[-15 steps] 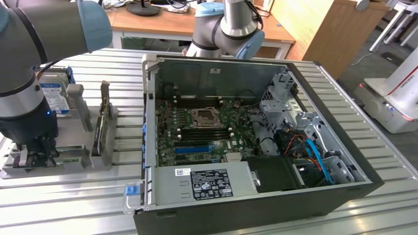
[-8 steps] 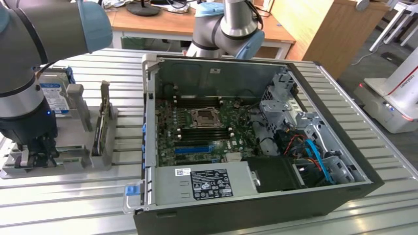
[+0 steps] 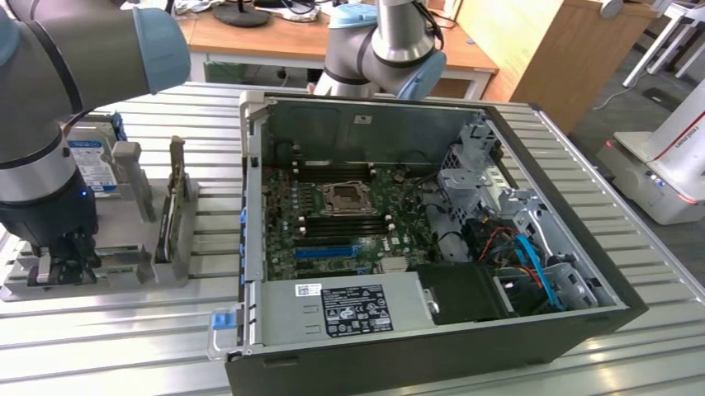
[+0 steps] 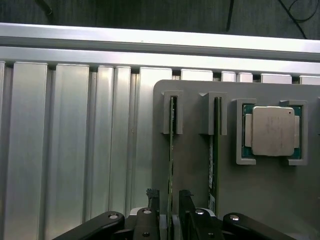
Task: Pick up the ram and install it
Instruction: 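Pick up the ram and move it above insertion slot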
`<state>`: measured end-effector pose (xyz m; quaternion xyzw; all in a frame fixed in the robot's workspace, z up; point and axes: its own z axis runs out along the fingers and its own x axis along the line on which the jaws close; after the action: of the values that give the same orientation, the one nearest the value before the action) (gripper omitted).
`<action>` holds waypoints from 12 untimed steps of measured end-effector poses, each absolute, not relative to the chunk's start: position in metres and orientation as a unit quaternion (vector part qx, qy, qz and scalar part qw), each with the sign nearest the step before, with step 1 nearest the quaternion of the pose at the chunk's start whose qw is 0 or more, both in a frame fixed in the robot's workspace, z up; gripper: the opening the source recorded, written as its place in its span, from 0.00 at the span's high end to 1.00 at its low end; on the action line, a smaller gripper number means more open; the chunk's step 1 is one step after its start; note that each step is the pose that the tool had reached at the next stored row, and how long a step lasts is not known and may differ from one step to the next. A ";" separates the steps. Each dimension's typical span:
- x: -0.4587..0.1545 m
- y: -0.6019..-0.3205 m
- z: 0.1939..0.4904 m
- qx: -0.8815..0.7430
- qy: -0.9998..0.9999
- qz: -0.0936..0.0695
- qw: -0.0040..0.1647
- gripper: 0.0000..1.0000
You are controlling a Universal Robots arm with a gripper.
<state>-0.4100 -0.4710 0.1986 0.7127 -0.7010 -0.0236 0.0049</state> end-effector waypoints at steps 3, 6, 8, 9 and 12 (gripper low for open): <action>-0.410 -0.471 0.198 0.713 -0.701 -0.024 0.005 0.70; -0.410 -0.471 0.198 0.713 -0.701 -0.024 0.005 0.70; -0.410 -0.471 0.199 0.713 -0.701 -0.024 0.005 0.70; -0.410 -0.471 0.200 0.713 -0.701 -0.024 0.005 0.70; -0.410 -0.471 0.201 0.713 -0.701 -0.024 0.005 0.70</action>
<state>-0.4098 -0.4710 0.2011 0.7127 -0.7011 -0.0236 0.0047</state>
